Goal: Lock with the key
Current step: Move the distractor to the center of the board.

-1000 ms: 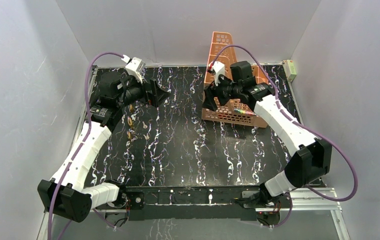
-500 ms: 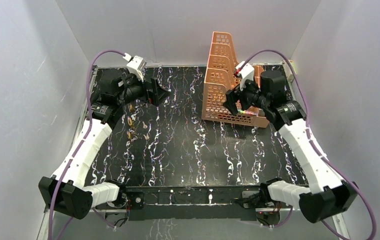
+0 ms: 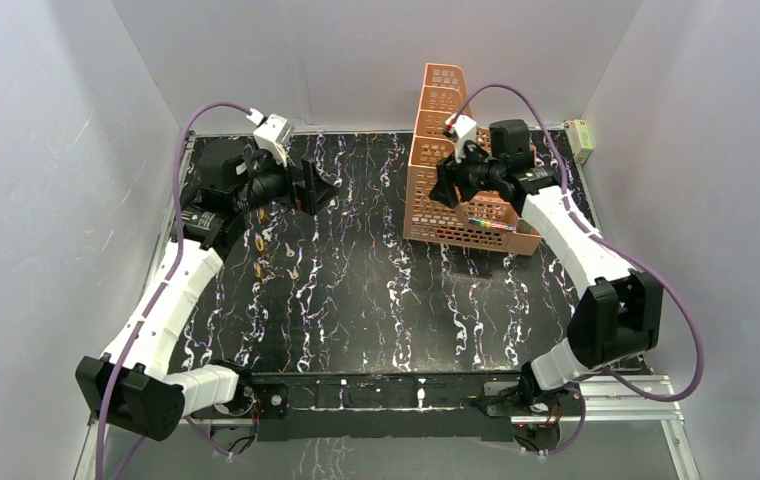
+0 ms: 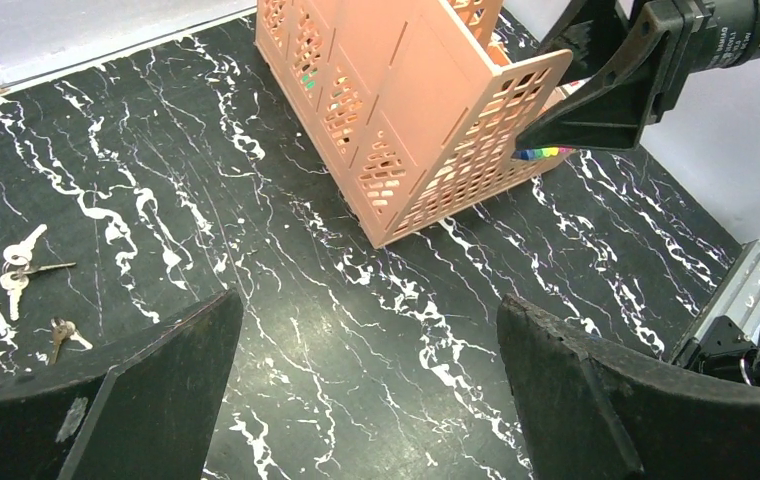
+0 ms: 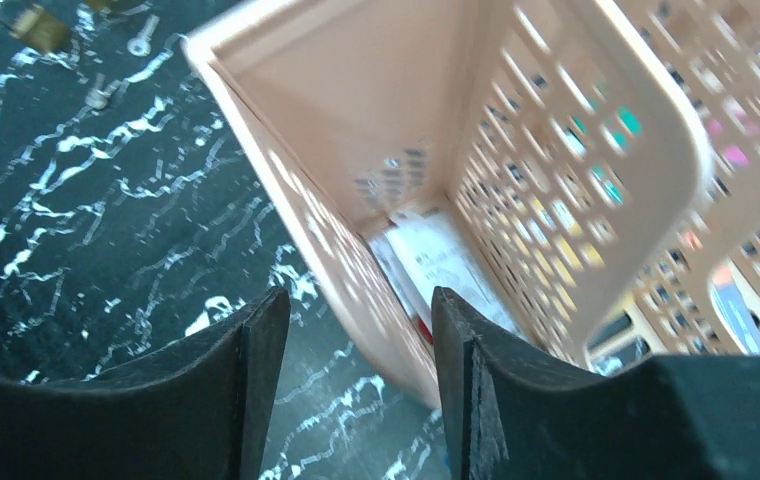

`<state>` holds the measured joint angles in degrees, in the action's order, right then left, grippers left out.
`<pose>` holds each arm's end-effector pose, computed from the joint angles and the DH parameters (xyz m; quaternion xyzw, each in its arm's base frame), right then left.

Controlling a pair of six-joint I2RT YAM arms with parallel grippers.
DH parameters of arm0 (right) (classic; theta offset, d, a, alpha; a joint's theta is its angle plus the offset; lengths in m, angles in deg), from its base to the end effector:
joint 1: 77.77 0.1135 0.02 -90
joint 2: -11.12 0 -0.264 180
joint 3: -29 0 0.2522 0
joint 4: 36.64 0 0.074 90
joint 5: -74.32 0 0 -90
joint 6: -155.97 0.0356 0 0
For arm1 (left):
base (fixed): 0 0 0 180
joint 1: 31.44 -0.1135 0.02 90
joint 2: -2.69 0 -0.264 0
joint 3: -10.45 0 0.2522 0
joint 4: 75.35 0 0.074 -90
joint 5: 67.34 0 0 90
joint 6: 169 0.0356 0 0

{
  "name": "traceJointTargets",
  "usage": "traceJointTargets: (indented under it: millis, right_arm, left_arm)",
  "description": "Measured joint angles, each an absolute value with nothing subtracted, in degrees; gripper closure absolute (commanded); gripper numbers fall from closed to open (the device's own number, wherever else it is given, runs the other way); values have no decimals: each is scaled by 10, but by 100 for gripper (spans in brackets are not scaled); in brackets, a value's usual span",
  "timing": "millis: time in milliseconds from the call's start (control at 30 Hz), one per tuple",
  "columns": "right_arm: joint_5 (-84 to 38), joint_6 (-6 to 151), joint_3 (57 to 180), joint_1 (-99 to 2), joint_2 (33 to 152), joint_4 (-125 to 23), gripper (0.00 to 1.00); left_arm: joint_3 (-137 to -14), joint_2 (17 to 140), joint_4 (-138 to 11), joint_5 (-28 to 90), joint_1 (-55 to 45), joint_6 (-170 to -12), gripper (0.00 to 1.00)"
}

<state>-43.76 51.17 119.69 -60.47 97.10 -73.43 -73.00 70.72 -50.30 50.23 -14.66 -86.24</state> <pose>0.3217 0.1177 0.3416 -0.3476 0.7833 0.2225 0.4650 0.2522 -0.0933 0.4077 0.2149 0.7266 -0.3085 0.5751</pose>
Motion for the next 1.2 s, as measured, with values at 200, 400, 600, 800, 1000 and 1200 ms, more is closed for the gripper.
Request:
traceJointTargets:
  millis: [200, 400, 600, 800, 1000, 1200]
  right_arm:
    - [-417, 528, 1243, -528, 1026, -691, 55]
    - [-368, 562, 1369, -445, 1145, -660, 56]
    - [-296, 598, 1534, -398, 1280, -653, 50]
    - [-231, 615, 1668, -396, 1387, -648, 43]
    - [-219, 638, 1800, -409, 1484, -621, 9]
    - [-291, 647, 1778, -419, 1488, -561, 7]
  left_arm:
    - [-730, 698, -499, 488, -147, -859, 2]
    - [-714, 677, -498, 464, -147, -865, 2]
    - [-674, 637, -487, 441, -147, -879, 2]
    - [-646, 610, -475, 430, -147, -893, 2]
    - [-608, 601, -483, 430, -147, -907, 5]
    - [-559, 600, -487, 430, -147, -920, 5]
